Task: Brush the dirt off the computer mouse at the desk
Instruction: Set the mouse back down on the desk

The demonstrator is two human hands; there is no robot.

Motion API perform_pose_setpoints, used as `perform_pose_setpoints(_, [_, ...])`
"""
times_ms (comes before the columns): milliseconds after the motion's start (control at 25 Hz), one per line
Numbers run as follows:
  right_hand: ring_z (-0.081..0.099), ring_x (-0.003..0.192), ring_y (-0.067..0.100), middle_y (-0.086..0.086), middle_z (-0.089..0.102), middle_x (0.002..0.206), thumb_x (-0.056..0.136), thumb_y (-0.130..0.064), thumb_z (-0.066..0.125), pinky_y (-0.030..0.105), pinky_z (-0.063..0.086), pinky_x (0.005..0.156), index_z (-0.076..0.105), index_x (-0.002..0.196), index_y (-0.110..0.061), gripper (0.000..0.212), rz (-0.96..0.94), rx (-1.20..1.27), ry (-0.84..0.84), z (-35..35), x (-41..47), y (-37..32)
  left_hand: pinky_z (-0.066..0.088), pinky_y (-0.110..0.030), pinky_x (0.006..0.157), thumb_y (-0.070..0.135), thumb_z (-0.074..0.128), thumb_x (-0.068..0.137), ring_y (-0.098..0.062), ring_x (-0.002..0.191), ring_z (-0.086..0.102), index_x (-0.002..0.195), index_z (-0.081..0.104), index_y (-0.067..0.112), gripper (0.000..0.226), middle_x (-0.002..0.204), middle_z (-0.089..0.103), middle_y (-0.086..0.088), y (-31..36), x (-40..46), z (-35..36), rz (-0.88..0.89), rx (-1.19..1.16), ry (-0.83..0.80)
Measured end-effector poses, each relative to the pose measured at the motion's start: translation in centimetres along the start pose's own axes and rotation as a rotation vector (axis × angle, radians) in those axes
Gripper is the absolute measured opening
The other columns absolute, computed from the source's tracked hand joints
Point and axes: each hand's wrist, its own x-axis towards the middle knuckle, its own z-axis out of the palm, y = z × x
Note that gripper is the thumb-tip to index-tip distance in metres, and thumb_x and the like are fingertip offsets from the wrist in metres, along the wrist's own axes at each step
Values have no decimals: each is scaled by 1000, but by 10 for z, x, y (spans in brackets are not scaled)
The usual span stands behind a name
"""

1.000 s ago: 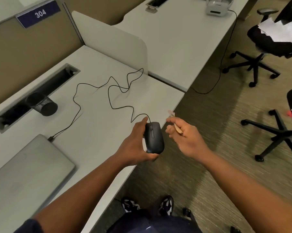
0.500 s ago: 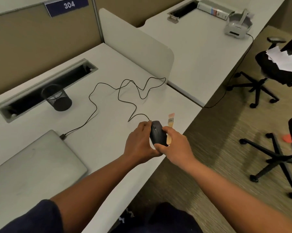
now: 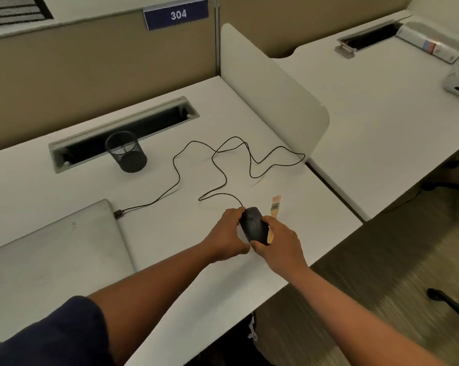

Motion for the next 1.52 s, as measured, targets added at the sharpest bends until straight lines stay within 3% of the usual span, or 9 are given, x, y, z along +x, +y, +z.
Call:
perform_pose_setpoints(120, [65,112,26,6,67,133,86,-33,82,34,55,91,52,145,-17,68,-31,-14,-27,2,24,14,50,-31,100,-7,64,90,-22,133,53,158,40,14,75,155,45,-7,1,24,-8,-59,-130,-3])
perform_pose_setpoints(240, [63,120,27,6,65,139,87,-33,81,34,52,97,51,148,-16,70,-53,-7,-48,2,46,23,47,-34,112,-9,54,93,-21,135,54,158,43,13,69,157,49,-7,-2,45,-9,-84,-128,57])
perform_pose_setpoints(520, [65,114,28,7,69,132,88,-34,80,35,53,94,54,146,-13,67,-108,-4,-85,1,66,27,37,-26,113,-1,55,97,-25,142,48,155,47,11,59,153,51,-10,-2,61,-1,-103,-35,125])
perform_pose_setpoints(720, [67,105,28,7,72,122,87,-38,79,40,57,86,56,143,-14,65,-130,-22,-95,3,69,32,39,-38,121,3,58,96,-28,144,46,157,45,10,62,156,50,-11,-6,64,4,-126,15,134])
perform_pose_setpoints(1000, [68,100,27,7,73,117,88,-36,78,35,56,81,58,139,-15,59,-170,-22,-114,1,68,31,29,-31,123,0,61,93,-26,153,35,164,32,12,78,167,37,-8,-3,55,0,-90,114,59])
perform_pose_setpoints(1120, [67,102,29,6,72,118,91,-42,73,42,57,86,58,139,-16,58,-186,5,-109,-1,69,34,19,-33,130,1,57,94,-22,161,16,168,18,21,86,177,13,-1,-7,51,0,-62,161,-25])
perform_pose_setpoints(1240, [67,105,33,10,73,120,100,-31,64,43,57,88,60,138,-9,45,-241,20,-23,-4,70,33,18,-34,131,1,55,96,-18,162,9,169,11,29,90,178,-2,7,-9,45,-3,-48,176,-55])
perform_pose_setpoints(1400, [64,101,28,4,72,107,109,-21,44,37,54,80,55,146,-14,40,-341,4,14,-7,76,16,24,-31,128,8,57,100,-18,159,25,165,29,22,73,174,21,2,-26,28,-21,-74,171,121])
perform_pose_setpoints(1520, [58,93,22,-7,67,103,107,-15,43,34,45,77,37,157,-22,51,-394,79,-78,-3,85,-18,38,-23,110,10,63,97,-20,136,53,149,55,15,52,154,51,-1,-58,4,-48,-105,185,300])
